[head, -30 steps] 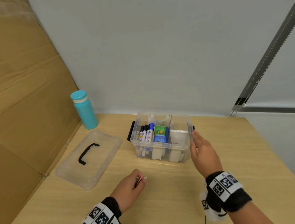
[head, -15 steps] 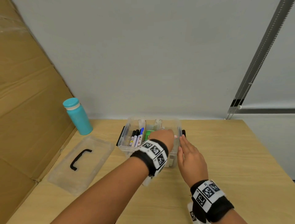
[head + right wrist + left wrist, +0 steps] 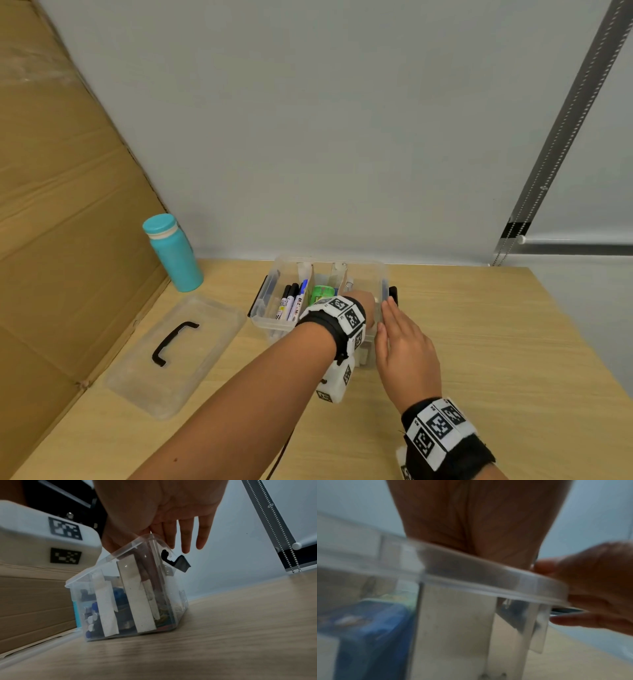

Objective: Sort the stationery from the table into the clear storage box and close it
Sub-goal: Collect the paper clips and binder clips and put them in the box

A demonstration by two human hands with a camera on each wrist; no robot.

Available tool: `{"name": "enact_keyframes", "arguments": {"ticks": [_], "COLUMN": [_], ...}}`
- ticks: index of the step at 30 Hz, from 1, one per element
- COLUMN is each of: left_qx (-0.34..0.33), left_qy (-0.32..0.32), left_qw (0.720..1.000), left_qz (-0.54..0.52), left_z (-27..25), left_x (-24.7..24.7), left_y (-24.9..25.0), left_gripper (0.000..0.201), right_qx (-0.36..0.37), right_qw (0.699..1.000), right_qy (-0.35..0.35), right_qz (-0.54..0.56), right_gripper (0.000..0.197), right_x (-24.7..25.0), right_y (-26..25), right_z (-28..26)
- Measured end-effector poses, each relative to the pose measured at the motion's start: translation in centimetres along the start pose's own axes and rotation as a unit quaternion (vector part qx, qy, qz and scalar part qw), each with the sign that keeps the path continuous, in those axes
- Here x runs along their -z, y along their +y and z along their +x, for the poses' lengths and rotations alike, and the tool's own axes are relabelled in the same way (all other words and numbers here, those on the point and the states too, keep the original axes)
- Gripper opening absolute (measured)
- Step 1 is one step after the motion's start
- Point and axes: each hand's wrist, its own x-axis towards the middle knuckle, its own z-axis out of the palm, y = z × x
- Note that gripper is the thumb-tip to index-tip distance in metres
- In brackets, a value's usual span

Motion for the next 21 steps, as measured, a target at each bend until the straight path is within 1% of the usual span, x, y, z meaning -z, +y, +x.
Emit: {"name": "enact_keyframes", "arguments": {"ticks": [2, 4, 5, 7, 9, 12, 16, 18, 20, 21], "left_qx": [-0.01, -0.04, -0.055, -0.081, -0.089, -0.04, 0.057, 0.119, 0.185, 0.222], "left_qy": [0.03, 0.112, 0.161, 0.257, 0.319, 0.355, 0.38, 0.374, 0.356, 0.343], "left_qw": [0.999, 0.991, 0.98, 0.946, 0.918, 0.896, 0.863, 0.849, 0.836, 0.83], "left_qz": [-0.013, -0.061, -0.103, -0.179, -0.219, -0.265, -0.328, -0.353, -0.373, -0.379], "left_z": [-1.0, -3.0, -4.3, -6.9, -9.3, -12.3, -15.2, -16.5, -17.8, -18.3], "left_x": [0.1, -0.4, -1.0, -2.4, -4.1, -7.2, -12.2, -14.7, -16.9, -17.9], "left_y": [-0.1, -0.5, -0.9, -2.0, -3.6, -7.0, -12.5, -15.3, -17.8, -19.0], "left_gripper": [0.022, 0.029, 0.032, 0.035, 0.042, 0.057, 0.065, 0.067, 0.069, 0.07], "right_qx": [0.001, 0.0, 0.0, 0.0, 0.0, 0.0, -0.012, -0.027, -0.043, -0.037], "right_qw": [1.0, 1.0, 1.0, 1.0, 1.0, 0.999, 0.997, 0.996, 0.994, 0.993], "right_qy": [0.002, 0.007, 0.008, 0.009, 0.013, 0.023, 0.031, 0.036, 0.062, 0.079], "right_qz": [-0.002, 0.0, 0.002, 0.006, 0.013, 0.029, 0.063, 0.075, 0.078, 0.077], "right_gripper": [0.055, 0.054, 0.054, 0.055, 0.056, 0.058, 0.053, 0.05, 0.05, 0.05], "right_x": [0.0, 0.0, -0.1, -0.1, -0.2, -0.4, -0.6, -0.6, -0.3, -0.1], "right_y": [0.0, 0.0, 0.0, -0.1, -0.1, -0.1, -0.1, -0.4, -1.4, -2.3], "right_z": [0.0, 0.0, -0.1, -0.1, -0.2, -0.3, -0.4, -0.5, -0.7, -0.9]}}
